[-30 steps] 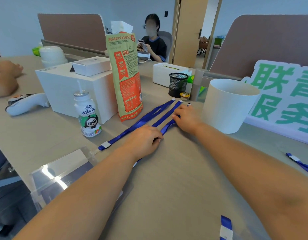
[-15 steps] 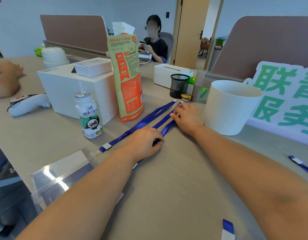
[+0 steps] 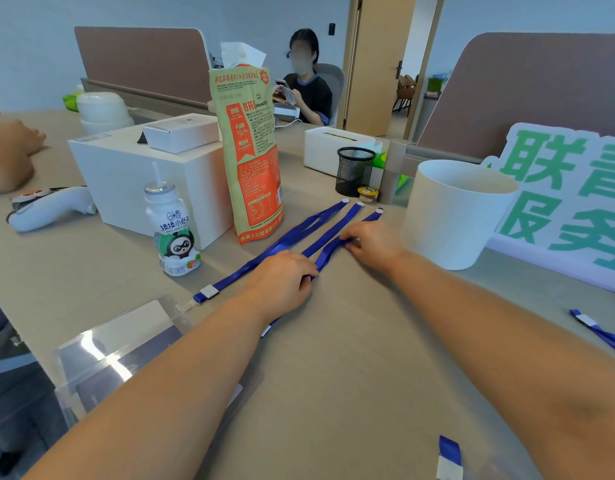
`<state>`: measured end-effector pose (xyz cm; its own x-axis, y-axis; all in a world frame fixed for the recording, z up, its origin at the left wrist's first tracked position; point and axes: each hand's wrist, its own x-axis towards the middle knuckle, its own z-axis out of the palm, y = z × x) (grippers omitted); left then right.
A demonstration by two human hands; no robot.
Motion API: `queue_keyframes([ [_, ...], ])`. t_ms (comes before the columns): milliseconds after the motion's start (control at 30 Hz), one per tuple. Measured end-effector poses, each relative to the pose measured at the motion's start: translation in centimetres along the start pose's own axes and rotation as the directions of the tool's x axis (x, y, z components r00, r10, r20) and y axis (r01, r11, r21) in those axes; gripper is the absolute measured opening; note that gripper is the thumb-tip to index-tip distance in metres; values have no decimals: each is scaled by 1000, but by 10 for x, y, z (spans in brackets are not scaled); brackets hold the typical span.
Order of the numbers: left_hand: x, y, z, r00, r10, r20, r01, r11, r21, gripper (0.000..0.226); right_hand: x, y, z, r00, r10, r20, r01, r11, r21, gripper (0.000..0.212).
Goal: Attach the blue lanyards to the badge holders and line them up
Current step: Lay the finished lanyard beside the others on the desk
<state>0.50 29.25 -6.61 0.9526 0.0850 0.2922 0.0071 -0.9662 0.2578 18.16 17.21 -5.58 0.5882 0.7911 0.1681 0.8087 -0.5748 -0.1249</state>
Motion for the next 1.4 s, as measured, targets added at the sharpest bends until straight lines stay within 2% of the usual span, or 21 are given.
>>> queue_keyframes([
  [200,0,2,-3,1000,-9,22,9,1000,9,37,1,-2,5,997,72,26,-72,997,2,22],
  [367,1,2,-4,998,18,60,-22,998,60,36,0,-6,5,998,58,10,-57,996,-75,25],
  [700,1,2,0,997,62,41,-64,996,66,38,-5,-13,-3,999,-19,39,25,987,-162,34],
  [900,1,1,3,997,67,40,-70,995,75,38,-9,-13,-1,1000,9,2,-9,994,-113,23],
  [967,1,1,2,998,59,36,-62,995,79,37,-11,-15,-2,999,-29,26,31,994,-100,35],
  [1033,1,1,2,998,53,40,-56,995,85,37,-11,-18,-5,996,-74,49,81,982,-173,44],
  [1233,1,0,2,997,49,59,-53,997,63,35,-12,-15,-6,992,-122,13,121,962,-245,36],
  [1400,1,1,1,998,40,42,-42,998,50,33,-10,-16,-6,999,-47,26,53,965,-256,26],
])
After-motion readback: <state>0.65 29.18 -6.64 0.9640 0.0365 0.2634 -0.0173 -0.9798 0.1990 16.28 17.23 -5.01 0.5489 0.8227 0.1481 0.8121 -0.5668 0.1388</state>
